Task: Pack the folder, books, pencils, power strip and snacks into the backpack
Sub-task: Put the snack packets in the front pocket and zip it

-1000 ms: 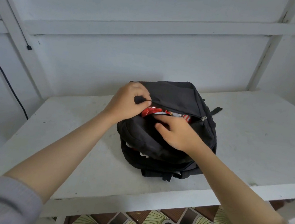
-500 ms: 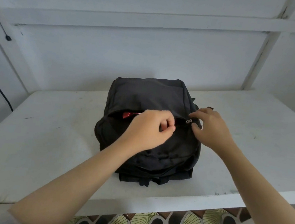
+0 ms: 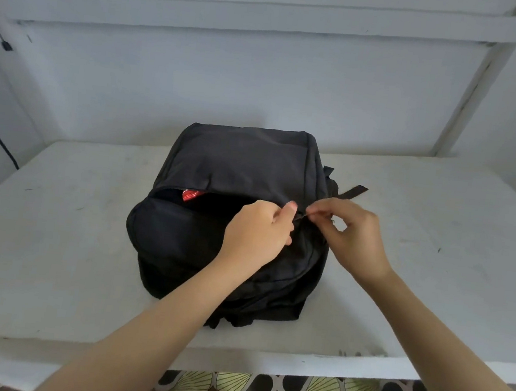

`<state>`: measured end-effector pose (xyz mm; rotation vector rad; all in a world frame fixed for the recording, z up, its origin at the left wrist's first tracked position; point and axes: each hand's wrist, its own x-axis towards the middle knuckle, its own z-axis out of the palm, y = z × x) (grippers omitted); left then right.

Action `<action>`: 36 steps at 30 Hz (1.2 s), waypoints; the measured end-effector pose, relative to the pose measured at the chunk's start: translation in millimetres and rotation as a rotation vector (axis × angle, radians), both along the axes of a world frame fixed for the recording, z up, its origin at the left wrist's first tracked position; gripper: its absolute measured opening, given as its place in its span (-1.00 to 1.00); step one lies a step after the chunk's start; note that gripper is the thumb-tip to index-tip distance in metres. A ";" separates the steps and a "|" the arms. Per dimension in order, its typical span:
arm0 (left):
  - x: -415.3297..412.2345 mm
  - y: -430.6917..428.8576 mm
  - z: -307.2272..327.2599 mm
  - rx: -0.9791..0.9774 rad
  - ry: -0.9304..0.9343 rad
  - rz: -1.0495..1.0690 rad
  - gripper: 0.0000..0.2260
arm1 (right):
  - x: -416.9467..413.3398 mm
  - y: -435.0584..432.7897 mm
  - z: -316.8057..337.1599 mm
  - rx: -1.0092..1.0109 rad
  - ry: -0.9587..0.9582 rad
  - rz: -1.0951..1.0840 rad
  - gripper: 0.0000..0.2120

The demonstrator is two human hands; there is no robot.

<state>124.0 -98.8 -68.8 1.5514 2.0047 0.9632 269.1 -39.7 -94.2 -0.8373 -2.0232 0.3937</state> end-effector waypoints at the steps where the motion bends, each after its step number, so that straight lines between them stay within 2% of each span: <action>1: 1.6 2.3 0.8 -0.013 -0.028 0.020 -0.59 | -1.2 -1.3 1.3 -0.067 0.061 0.026 -0.84; 4: 5.0 6.0 0.6 -0.028 -0.057 0.065 -0.57 | -3.7 -5.7 6.4 -0.348 0.227 0.088 -0.69; 6: 7.3 6.1 -0.4 -0.013 -0.027 0.090 -0.56 | -3.4 -3.9 6.1 -0.469 0.253 0.136 -0.68; 10: 7.0 7.8 -4.1 0.013 0.011 0.102 -0.67 | 0.6 3.9 5.4 -0.606 0.234 0.276 -0.69; 13: 6.0 8.7 -5.1 0.025 -0.007 0.120 -0.78 | 3.3 10.3 3.1 -0.612 0.223 0.309 -0.68; 15: 5.6 9.6 -5.3 0.044 -0.031 0.139 -0.78 | 3.9 14.1 1.6 -0.534 0.168 0.288 -0.67; 18: 2.8 9.8 -4.3 0.054 -0.086 0.161 -0.77 | 3.2 24.8 -2.9 -0.223 -0.026 0.213 -0.71; 21: 0.8 6.3 -3.7 0.116 -0.100 0.113 -0.76 | -0.1 31.9 -6.5 -0.039 -0.182 0.157 -0.63; 25: -3.3 1.3 -1.1 0.184 0.006 0.086 -0.76 | -5.2 32.4 -7.5 0.179 -0.228 0.085 -0.81; 30: -36.2 -16.7 4.2 0.221 0.211 0.135 -0.72 | -5.3 35.9 -2.6 0.227 -0.231 0.054 -0.80; 33: -50.3 -27.8 5.6 0.196 0.176 0.129 -0.74 | -12.8 29.2 3.2 0.216 -0.232 0.108 -0.75; 36: -54.1 -30.1 4.9 0.187 0.186 0.089 -0.74 | -30.3 23.8 9.0 0.287 -0.278 0.149 -0.66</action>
